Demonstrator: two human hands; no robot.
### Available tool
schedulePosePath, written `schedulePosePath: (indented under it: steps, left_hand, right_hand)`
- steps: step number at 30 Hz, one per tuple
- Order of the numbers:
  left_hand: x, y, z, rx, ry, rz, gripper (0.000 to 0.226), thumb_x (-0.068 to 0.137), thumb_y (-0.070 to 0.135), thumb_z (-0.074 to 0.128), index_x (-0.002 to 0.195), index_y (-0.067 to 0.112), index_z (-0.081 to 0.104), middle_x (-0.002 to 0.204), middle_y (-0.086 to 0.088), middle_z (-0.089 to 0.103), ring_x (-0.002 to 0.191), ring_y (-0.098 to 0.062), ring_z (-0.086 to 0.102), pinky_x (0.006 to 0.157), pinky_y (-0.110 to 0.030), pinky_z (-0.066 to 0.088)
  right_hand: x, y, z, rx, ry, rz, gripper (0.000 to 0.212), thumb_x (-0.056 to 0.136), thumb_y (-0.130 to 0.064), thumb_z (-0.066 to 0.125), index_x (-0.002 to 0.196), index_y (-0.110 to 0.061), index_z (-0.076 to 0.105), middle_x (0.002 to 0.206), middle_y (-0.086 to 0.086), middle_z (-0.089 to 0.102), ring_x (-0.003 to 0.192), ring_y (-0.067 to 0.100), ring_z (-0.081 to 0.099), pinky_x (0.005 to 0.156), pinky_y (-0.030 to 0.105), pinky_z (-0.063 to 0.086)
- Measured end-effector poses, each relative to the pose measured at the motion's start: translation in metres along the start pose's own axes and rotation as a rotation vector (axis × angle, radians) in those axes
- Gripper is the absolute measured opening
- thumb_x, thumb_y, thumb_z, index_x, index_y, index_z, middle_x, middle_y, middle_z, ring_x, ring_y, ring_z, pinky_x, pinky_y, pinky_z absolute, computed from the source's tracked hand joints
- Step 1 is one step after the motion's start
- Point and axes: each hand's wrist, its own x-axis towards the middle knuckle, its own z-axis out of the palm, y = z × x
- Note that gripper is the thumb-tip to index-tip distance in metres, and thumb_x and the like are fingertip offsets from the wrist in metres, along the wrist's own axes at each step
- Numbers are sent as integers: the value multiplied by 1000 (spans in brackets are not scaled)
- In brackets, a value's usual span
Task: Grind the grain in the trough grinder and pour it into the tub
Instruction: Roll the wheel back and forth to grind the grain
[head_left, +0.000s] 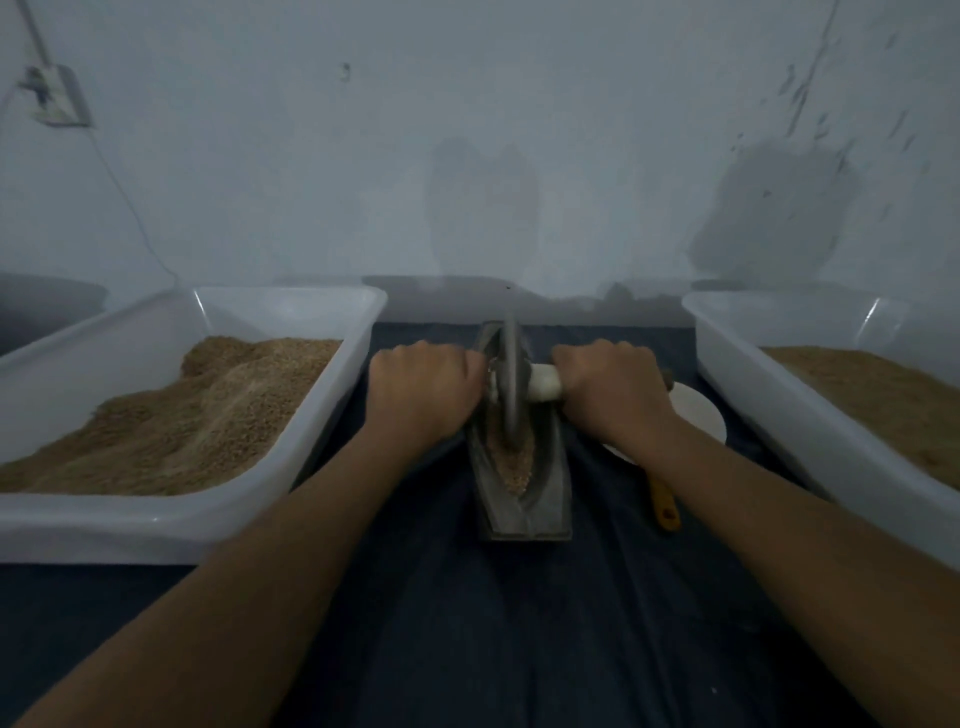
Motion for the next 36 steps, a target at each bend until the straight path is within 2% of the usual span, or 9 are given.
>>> schedulePosePath:
  steps: [3,6,9,13,17,21,26,30,36]
  left_hand:
    - [-37,-1,-6,-147,158,-22,35,102,38,15,80,25,39,72,9,49,62,-21,46,62,-36,36]
    - [-46,-3,-10,-268,197,10,32,100,45,22,76,28,37,65,8,45,58,-20,43,62,-38,35]
    - [-27,-11,-12,-333,-15,25,32,92,54,24,77,28,35,68,8,45,63,-21,47,63,-38,34]
    - [7,-17,-13,-252,-317,7,23,90,51,46,83,32,34,79,11,46,75,-21,50,72,-40,42]
    - [0,-16,-28,-217,-429,29,33,86,28,64,108,29,40,102,0,56,93,-29,59,81,-45,52]
    - [-25,-8,-31,-102,-254,42,44,85,12,69,116,24,39,108,-5,61,97,-31,64,78,-41,50]
    - [-22,-5,-21,-56,-205,-19,35,87,9,67,110,23,43,108,-5,64,100,-31,65,75,-37,41]
    - [12,-2,-4,-2,-196,-141,23,95,10,62,110,21,49,111,-6,65,103,-32,64,83,-41,38]
    - [9,5,0,-26,-56,-199,25,95,15,63,97,22,39,100,-2,63,95,-29,63,85,-41,39]
  right_hand:
    - [-37,-9,-12,-97,209,-60,22,69,-15,69,78,-17,49,56,3,53,39,23,44,49,21,7]
    - [-41,-8,-13,-85,255,-68,24,67,-15,69,76,-17,47,54,1,50,37,21,35,51,20,2]
    - [-21,-2,-4,-39,151,-65,26,76,-22,72,80,-19,47,60,3,56,47,22,33,49,24,16]
    - [11,6,-1,99,-179,-34,20,86,-40,64,87,-32,45,85,-1,60,78,27,58,64,36,38]
    - [-4,5,-1,55,-60,-73,15,87,-34,62,93,-26,51,82,1,61,72,30,59,59,34,35]
    - [-25,8,-2,34,69,-148,17,82,-24,66,93,-19,54,69,2,57,54,26,44,51,32,28]
    - [-16,15,1,64,-107,-150,31,78,-34,68,82,-35,37,66,-12,32,53,8,28,50,28,21]
    - [29,13,6,56,-289,-61,23,75,-39,69,95,-34,58,81,-8,53,70,18,50,62,33,36]
    - [34,8,7,33,-188,-21,20,82,-35,68,94,-29,53,89,1,64,70,23,48,63,35,36]
